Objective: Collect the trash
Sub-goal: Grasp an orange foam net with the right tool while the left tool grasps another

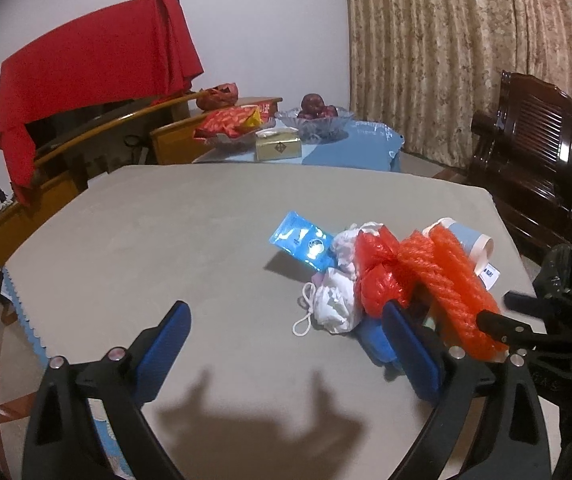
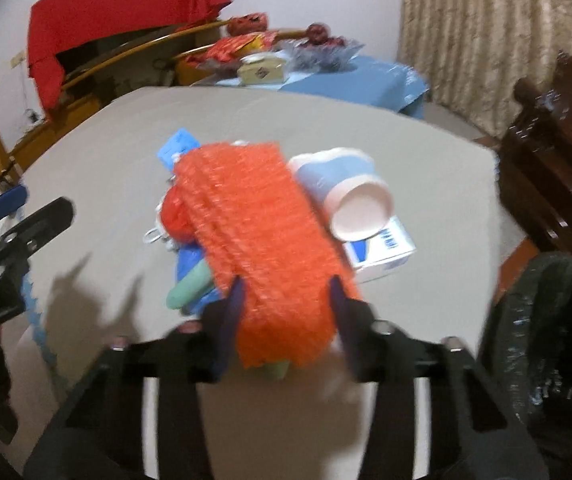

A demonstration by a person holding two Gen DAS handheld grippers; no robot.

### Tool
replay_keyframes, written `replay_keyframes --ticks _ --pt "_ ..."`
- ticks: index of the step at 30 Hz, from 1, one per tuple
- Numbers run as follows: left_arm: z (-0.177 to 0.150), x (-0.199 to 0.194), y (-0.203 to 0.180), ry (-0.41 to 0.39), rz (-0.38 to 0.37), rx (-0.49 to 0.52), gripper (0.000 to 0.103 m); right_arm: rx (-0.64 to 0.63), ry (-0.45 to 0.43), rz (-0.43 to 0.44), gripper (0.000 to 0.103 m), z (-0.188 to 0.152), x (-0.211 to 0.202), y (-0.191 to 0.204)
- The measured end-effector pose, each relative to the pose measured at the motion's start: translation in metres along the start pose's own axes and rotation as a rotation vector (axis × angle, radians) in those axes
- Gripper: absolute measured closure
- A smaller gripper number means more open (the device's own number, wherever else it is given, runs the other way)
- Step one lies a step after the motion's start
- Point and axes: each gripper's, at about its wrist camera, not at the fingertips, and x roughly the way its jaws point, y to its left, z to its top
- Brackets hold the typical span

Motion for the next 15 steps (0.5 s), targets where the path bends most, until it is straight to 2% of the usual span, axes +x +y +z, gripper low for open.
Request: replay_keyframes --ticks 1,2,6,9,12,15 --pt "0.000 0.001 0.000 0.003 -0.003 0.001 0.009 0.003 0.006 0.024 0.084 0.000 0.000 0.000" --pt "-0.001 0.001 -0.001 0.004 -0.006 0.002 0.009 0.005 0.006 0.037 0.090 0.000 0.000 0.000" --pt "0.000 0.000 -0.007 0.006 -0.027 0.007 0.009 0.011 -0.024 0.048 0.093 -0.001 -0.013 -0.001" --pt "0.002 0.000 -0.016 0.006 -0.057 0.017 0.015 0.019 -0.052 0.036 0.093 -0.002 -0.027 -0.006" --pt "0.004 0.001 -0.027 0.010 -0.090 0.020 0.017 0.034 -0.067 0.008 0.093 -0.004 -0.041 -0.015" --pt "0.008 0.003 -0.045 0.017 -0.153 0.029 0.021 0.043 -0.070 -0.021 0.093 -0.007 -0.051 -0.024"
